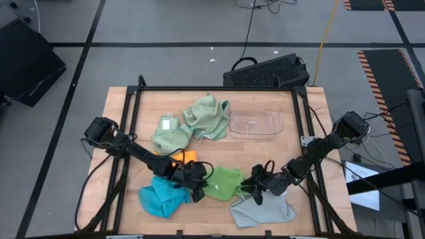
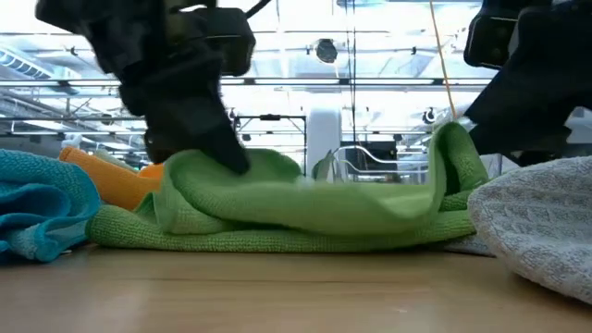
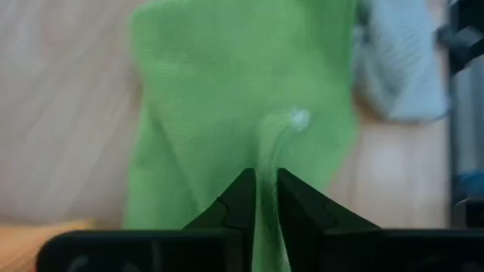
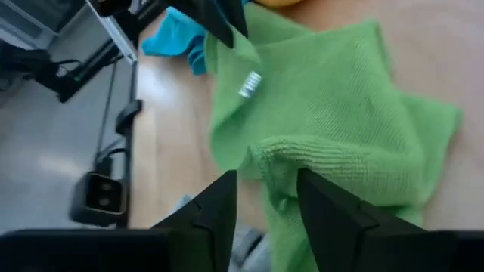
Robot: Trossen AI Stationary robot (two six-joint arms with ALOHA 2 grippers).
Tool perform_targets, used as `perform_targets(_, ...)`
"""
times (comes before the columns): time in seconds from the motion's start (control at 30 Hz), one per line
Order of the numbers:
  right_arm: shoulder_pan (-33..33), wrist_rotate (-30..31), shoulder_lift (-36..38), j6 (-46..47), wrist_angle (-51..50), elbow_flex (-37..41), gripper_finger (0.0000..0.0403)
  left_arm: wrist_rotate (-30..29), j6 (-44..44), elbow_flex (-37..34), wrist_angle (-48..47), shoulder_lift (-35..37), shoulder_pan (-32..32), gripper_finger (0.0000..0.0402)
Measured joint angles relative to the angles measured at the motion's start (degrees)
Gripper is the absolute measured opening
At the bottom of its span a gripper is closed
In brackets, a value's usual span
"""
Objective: Fold microfiber towels
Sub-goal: Fold the green microfiber cloth
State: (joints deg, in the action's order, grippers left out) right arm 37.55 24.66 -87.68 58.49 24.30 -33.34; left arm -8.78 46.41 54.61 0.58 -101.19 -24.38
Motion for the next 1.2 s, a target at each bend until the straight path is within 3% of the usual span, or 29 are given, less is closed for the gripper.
perform_targets(0.27,0.01,-3.91,0.00,4.87,-6.54,-0.02,0.0134,0.84,-1.89,0.00,6.54,0.02,-0.08,0.0085)
perform_targets(0.47,-0.02,-5.64,0.00,2.06,-5.29,-0.02,0.0134,-3.99,-9.81,0.99,10.89,0.02,-0.92,0.0130)
perform_targets(0.73,0.05,-14.69,1.19,-4.25,-5.47,-0.02,0.0134,-4.17,-20.93,9.75,-9.28,-0.92,-0.70,0.0210)
perform_targets(0.87,-0.02,-15.73,3.34,-6.25,-5.83,-0.02,0.0133,-5.14,-23.99,10.87,-11.99,-2.28,0.27,0.0208)
perform_targets(1.2,-1.03,-14.20,8.58,-1.25,-11.13,-0.02,0.0128,4.62,-34.34,10.86,-3.70,-7.61,3.45,0.0179)
